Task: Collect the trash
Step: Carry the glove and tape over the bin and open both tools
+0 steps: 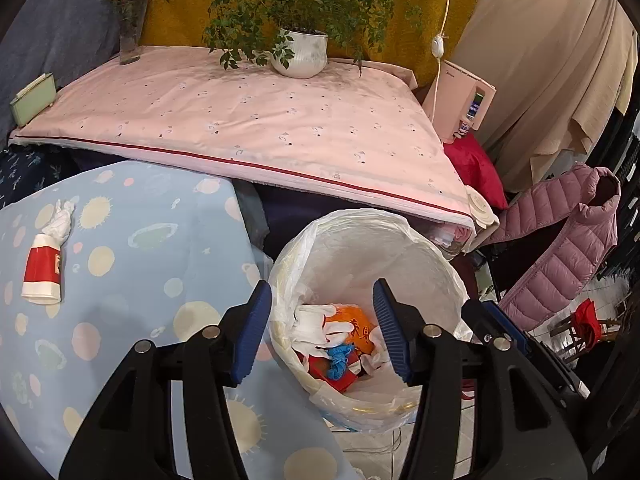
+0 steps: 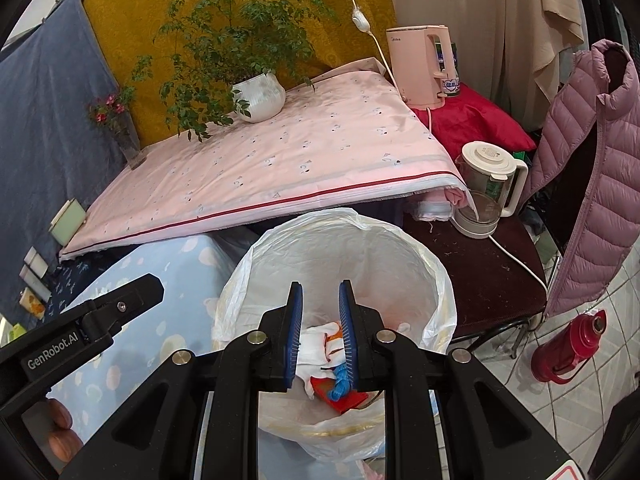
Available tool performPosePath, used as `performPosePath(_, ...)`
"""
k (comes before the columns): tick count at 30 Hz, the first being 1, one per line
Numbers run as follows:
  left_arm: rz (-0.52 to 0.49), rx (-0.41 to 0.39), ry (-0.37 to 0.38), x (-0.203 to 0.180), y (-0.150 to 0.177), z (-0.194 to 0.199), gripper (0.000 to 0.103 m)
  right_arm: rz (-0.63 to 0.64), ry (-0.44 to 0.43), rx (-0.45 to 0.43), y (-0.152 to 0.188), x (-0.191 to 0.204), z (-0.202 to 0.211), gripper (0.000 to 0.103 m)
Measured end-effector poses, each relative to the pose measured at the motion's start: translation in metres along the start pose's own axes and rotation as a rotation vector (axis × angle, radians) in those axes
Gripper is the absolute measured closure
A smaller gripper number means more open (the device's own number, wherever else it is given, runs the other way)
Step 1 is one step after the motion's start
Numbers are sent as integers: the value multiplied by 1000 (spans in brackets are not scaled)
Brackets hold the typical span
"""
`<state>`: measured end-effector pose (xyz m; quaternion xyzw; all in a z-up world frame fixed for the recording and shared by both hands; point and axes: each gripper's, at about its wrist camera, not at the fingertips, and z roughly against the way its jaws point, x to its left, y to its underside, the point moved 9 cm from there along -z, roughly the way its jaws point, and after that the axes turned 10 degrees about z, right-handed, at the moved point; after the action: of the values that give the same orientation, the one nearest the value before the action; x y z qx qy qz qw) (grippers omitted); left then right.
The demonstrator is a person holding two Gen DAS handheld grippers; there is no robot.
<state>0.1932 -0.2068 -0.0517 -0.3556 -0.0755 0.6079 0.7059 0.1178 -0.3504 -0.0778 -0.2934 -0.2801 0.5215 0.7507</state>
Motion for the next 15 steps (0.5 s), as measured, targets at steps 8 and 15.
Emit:
performPosePath(8,22,-2,-16,13,1,0,49,16,1,6,2,8,-1,85)
performPosePath(15,47,4,-36,31,4,-1,45,46,-3,18,5,22,-4,83)
